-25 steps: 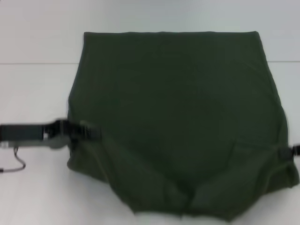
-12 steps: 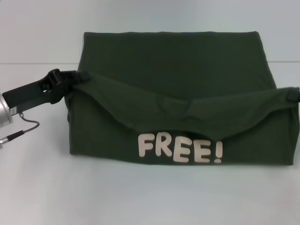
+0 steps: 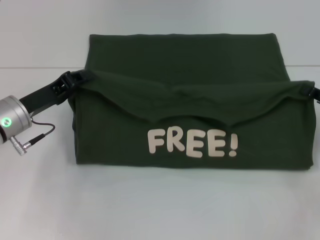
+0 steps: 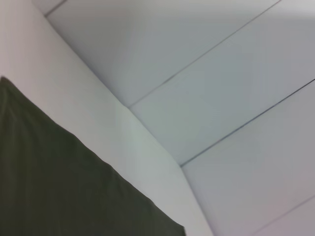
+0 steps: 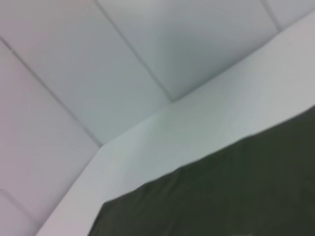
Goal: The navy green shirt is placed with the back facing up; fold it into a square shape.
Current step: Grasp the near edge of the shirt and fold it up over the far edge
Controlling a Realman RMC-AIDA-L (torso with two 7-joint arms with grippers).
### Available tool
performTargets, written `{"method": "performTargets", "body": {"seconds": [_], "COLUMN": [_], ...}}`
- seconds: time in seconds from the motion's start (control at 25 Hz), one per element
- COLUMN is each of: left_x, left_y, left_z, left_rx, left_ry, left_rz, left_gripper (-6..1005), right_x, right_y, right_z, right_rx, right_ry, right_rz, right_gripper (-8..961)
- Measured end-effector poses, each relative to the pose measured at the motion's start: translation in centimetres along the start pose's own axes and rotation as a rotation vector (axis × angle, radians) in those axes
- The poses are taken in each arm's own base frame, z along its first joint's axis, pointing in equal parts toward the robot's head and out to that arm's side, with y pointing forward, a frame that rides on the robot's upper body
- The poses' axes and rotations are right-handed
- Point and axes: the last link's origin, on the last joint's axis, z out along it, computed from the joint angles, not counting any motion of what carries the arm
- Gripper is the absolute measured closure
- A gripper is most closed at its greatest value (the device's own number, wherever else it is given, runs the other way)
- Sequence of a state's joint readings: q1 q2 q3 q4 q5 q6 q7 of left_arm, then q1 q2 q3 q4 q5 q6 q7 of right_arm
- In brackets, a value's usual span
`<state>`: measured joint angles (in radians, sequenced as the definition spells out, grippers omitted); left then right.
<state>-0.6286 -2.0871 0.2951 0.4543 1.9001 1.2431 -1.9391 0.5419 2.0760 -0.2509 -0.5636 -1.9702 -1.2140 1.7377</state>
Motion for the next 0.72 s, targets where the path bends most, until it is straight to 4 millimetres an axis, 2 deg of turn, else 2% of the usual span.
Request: {"method": "performTargets", "body": {"seconds": [0.4,0.72], "left_x": [-0.8,0.1], "left_y": [-0.1,-0.2], "left_z": [2.8,3.9], "left_rx": [0.090,0.142], "left_ry": [0.029,0.085], "left_rz": [0.144,0.179], "left_gripper": [970,970], "right_x": [0.1,0.4], "right_y": [-0.2,0.6], "right_z": [3.4,5.8], "right_rx": [0.108,0.148], "right_ry": [-0.046,-0.048], "right_rz": [-0.146,-0.220], "right_gripper": [911,898]}}
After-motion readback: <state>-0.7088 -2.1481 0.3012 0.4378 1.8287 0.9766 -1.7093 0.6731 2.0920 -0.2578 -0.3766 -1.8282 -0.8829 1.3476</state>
